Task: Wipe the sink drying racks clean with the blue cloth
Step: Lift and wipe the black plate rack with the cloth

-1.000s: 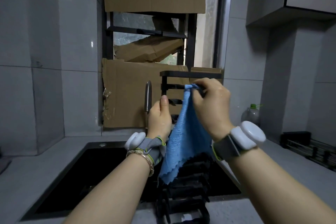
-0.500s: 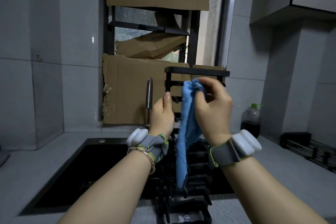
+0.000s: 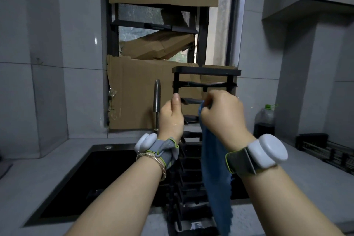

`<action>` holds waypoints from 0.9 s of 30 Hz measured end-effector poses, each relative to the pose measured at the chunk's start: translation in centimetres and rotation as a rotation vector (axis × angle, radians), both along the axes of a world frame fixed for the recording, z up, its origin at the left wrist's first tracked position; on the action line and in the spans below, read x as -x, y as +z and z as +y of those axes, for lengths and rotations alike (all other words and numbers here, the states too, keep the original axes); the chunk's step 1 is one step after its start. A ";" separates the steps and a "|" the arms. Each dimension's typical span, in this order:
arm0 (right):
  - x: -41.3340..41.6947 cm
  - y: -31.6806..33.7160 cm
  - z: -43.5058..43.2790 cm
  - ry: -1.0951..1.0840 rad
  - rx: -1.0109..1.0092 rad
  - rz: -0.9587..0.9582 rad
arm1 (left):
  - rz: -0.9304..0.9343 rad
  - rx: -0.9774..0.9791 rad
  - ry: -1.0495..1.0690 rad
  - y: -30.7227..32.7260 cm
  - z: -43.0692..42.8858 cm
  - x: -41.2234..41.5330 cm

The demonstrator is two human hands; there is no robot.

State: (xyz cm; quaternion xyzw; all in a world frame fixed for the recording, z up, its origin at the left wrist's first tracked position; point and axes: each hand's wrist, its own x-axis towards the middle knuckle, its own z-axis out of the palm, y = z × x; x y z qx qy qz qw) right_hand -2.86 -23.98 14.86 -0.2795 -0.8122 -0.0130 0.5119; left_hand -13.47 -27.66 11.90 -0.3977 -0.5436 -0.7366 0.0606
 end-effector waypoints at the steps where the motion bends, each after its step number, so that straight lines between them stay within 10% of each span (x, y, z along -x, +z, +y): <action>1: -0.2 0.0 -0.1 0.034 0.036 0.022 | -0.003 0.008 0.001 0.0 0.0 0.1; 8: -1.1 0.3 -0.7 0.356 -0.019 0.478 | 0.008 0.012 0.028 -0.1 0.0 -0.1; 27: 3.1 2.1 1.3 0.208 -0.500 0.099 | 0.042 0.000 0.019 -0.2 -0.2 0.0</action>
